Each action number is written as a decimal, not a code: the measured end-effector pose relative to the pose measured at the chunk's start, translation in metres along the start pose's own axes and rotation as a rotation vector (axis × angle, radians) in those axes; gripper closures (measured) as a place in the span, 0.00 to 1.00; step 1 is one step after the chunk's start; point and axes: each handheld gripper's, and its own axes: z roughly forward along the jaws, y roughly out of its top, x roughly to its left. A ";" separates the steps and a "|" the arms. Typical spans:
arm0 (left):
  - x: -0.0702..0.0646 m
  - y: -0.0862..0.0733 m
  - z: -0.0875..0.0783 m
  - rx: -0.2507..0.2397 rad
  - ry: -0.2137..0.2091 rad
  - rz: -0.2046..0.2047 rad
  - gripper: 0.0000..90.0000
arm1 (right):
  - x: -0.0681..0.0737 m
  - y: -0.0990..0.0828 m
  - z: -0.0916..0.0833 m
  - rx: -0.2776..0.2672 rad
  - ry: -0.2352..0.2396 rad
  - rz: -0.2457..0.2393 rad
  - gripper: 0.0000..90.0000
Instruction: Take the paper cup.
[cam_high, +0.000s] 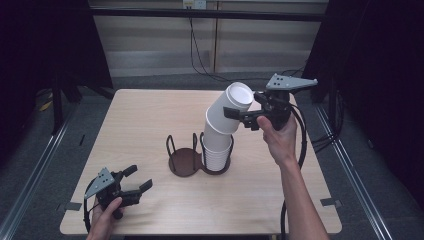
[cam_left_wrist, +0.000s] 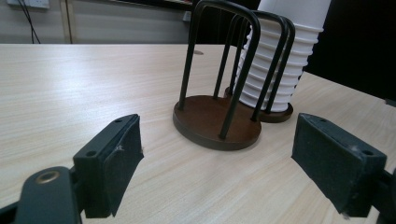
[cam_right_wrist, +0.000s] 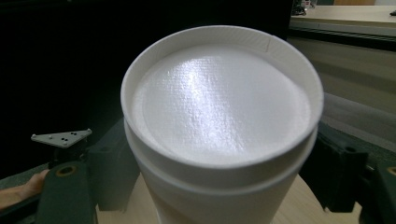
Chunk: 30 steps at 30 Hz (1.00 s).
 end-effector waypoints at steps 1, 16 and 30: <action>0.000 0.000 0.000 0.009 -0.005 0.003 0.18 | 0.000 0.000 -0.001 -0.005 0.001 0.001 0.24; -0.007 0.002 0.003 0.047 -0.038 0.013 0.18 | 0.009 -0.003 -0.024 -0.025 -0.006 -0.006 0.25; -0.024 0.030 0.010 0.024 -0.121 0.046 0.18 | 0.022 -0.016 -0.035 -0.006 0.031 0.000 0.25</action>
